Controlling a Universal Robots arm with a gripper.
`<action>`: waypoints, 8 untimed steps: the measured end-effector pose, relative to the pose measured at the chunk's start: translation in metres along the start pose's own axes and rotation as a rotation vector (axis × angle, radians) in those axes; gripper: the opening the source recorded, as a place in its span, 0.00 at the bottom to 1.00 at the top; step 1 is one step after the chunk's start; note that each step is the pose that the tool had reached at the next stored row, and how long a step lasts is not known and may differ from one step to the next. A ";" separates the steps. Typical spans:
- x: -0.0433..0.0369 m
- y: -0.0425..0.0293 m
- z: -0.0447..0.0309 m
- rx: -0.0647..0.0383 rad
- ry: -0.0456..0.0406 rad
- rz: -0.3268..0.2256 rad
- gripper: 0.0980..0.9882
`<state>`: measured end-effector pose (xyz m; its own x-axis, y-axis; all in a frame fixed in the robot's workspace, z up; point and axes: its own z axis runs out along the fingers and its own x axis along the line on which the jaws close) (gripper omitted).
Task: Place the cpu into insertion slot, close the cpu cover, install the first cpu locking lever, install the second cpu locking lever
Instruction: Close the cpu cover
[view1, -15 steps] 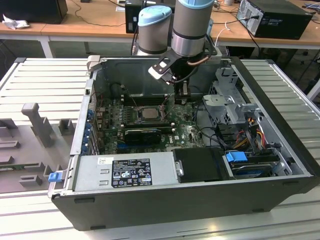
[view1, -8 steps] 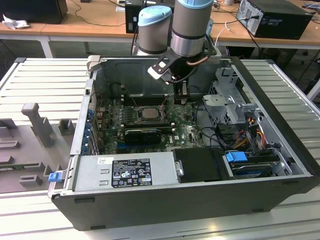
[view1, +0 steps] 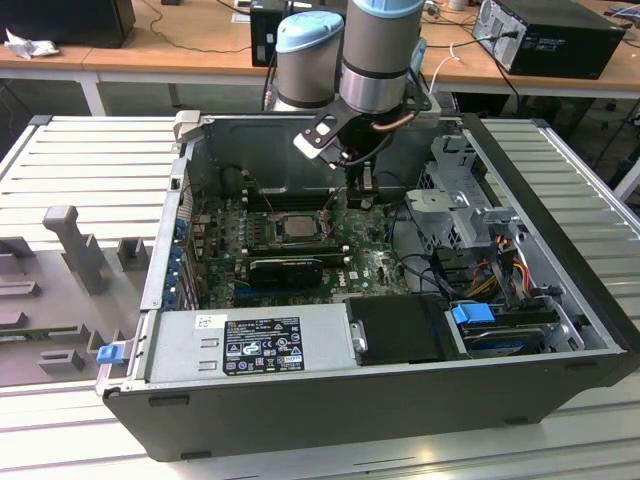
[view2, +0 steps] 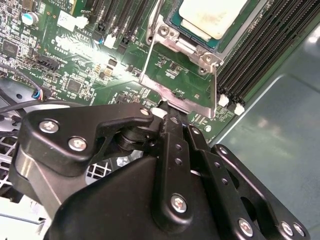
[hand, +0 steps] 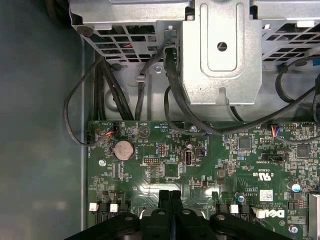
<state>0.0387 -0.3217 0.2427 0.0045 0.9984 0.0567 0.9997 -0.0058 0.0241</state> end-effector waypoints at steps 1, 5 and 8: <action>0.0000 -0.0002 0.0000 0.000 0.0001 0.000 0.01; 0.0000 -0.0020 0.0000 0.000 0.0000 0.000 0.01; 0.0000 -0.0032 -0.0001 0.000 0.0001 0.000 0.01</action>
<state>0.0355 -0.3217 0.2427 0.0045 0.9984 0.0567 0.9997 -0.0059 0.0240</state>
